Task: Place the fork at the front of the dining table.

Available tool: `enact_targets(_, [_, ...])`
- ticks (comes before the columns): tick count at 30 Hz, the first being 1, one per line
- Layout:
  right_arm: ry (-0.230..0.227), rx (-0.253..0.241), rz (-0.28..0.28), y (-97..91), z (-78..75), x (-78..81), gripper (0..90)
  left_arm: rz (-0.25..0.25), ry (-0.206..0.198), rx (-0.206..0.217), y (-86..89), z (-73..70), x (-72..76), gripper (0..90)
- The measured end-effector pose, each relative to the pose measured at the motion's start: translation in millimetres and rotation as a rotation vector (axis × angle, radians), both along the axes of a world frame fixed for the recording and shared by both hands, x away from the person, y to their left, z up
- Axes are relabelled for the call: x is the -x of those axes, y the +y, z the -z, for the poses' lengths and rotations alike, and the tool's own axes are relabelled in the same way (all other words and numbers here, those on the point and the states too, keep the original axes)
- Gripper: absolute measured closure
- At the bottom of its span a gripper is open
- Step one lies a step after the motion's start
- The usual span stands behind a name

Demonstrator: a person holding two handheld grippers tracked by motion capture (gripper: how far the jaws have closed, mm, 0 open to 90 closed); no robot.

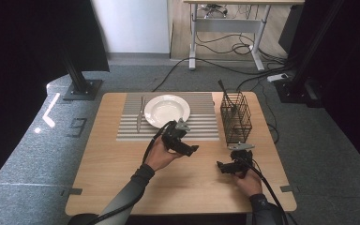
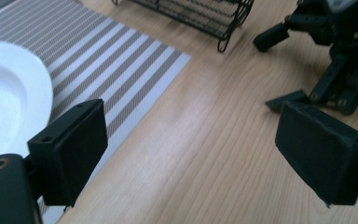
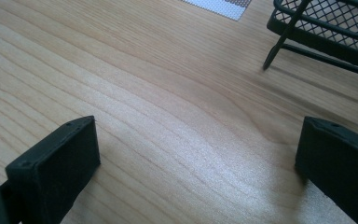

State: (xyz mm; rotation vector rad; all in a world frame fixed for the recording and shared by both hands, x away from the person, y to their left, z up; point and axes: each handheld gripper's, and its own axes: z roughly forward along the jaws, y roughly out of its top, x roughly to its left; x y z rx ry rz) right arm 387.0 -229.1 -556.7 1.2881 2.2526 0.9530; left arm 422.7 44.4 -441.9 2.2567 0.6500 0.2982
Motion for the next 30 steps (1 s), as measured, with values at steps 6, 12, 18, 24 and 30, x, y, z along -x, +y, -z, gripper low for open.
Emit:
enact_targets(6, [0.000, -0.002, 0.002, 0.2, 0.1, 0.1, 0.0, 0.025, -0.017, 0.004, -20.5, -15.2, -13.1, 13.1])
enact_targets(12, [-0.003, 0.000, -0.003, 0.3, 0.2, -0.3, 0.0, 0.037, -0.017, 0.004, -36.8, -23.9, -25.0, 13.9])
enact_targets(18, [-0.002, 0.000, -0.006, 0.7, 0.2, -0.4, 0.0, 0.049, -0.020, 0.009, -53.5, -33.8, -38.5, 14.5])
enact_targets(24, [-0.005, 0.002, -0.011, 0.7, 0.3, -0.9, 0.0, 0.065, -0.023, 0.014, -70.6, -42.4, -49.5, 16.1])
enact_targets(30, [-0.004, 0.002, -0.012, 1.1, 0.3, -1.2, 0.0, 0.069, -0.024, 0.018, -87.3, -48.4, -58.3, 21.3])
